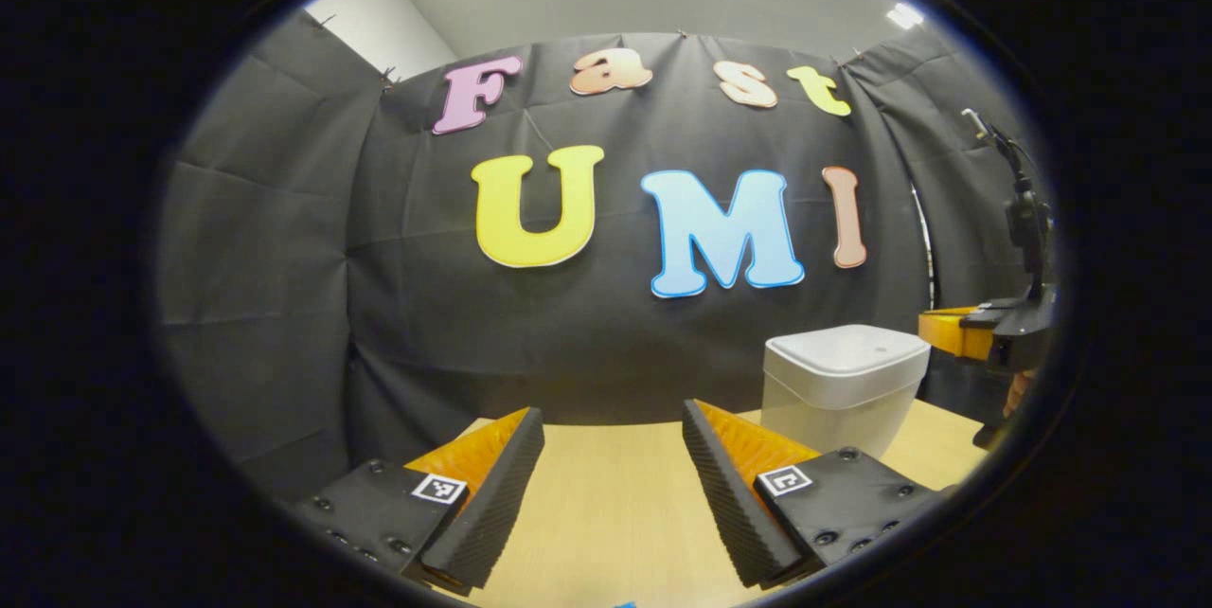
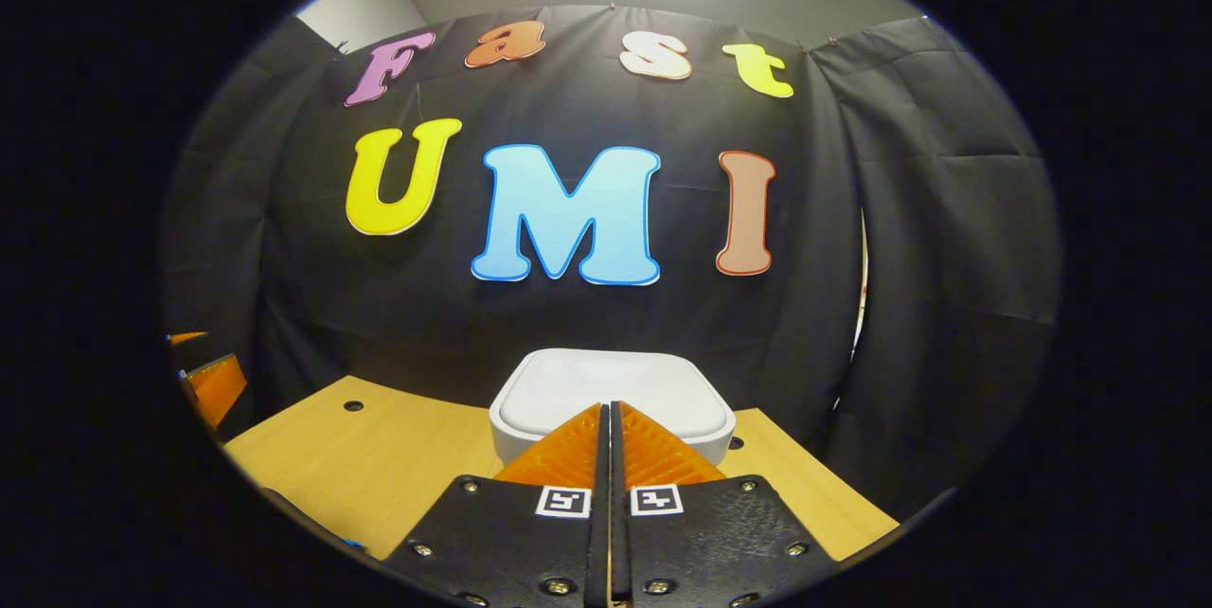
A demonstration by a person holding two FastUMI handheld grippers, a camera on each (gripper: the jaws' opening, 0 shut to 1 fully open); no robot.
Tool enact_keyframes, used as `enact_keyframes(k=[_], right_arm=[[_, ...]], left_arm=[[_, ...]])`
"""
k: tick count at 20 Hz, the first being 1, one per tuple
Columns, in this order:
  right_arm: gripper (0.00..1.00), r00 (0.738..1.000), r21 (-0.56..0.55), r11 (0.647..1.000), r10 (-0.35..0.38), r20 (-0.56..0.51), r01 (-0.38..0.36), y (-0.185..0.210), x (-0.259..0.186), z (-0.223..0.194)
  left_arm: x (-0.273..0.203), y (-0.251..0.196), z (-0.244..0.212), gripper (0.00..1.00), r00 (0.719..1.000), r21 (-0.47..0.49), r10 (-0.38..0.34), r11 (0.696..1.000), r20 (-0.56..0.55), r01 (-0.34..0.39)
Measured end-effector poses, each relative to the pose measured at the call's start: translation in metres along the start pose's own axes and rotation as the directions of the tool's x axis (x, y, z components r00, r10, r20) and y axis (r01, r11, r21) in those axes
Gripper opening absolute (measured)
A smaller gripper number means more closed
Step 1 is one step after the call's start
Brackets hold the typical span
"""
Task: Press the lid of the desktop garbage bin to open it, pick up the crumpled paper on the desktop and throw it into the bin, then pick up the pop can on the desktop and drop it into the bin, and finally close the garbage bin lid.
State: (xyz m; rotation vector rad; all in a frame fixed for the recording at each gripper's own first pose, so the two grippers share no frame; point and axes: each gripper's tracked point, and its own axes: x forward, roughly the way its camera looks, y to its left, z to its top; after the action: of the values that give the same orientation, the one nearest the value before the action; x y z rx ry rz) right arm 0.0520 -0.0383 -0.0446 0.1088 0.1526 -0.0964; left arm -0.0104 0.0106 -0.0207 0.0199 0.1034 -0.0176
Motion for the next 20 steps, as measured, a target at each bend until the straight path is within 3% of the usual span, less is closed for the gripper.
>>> enact_keyframes(k=[3, 8, 14, 19, 20], right_arm=[[0.01, 0.999, -0.047, 0.999, -0.017, -0.034, 0.016, -0.008, 0.023, -0.006], [0.01, 0.991, -0.006, 1.000, 0.004, -0.133, -0.005, -0.006, 0.045, -0.028], [0.01, 0.988, -0.061, 0.998, 0.005, -0.156, -0.015, -0.008, 0.046, -0.034], [0.01, 0.991, 0.001, 1.000, 0.021, -0.133, -0.021, -0.006, 0.047, -0.033], [0.01, 0.992, 0.007, 1.000, 0.025, -0.124, -0.025, -0.007, 0.047, -0.028]], left_arm=[[0.000, -0.002, -0.004, 1.00, 1.000, 0.001, -0.009, 1.000, -0.024, 0.009], [-0.001, 0.004, -0.007, 1.00, 0.999, 0.002, 0.014, 1.000, -0.038, -0.014], [-0.002, 0.008, -0.009, 1.00, 0.998, -0.001, 0.038, 0.999, -0.048, -0.038], [-0.004, 0.008, -0.010, 1.00, 0.998, -0.009, 0.045, 0.999, -0.049, -0.045], [-0.004, 0.007, -0.011, 0.96, 0.998, -0.021, 0.045, 0.999, -0.051, -0.047]])
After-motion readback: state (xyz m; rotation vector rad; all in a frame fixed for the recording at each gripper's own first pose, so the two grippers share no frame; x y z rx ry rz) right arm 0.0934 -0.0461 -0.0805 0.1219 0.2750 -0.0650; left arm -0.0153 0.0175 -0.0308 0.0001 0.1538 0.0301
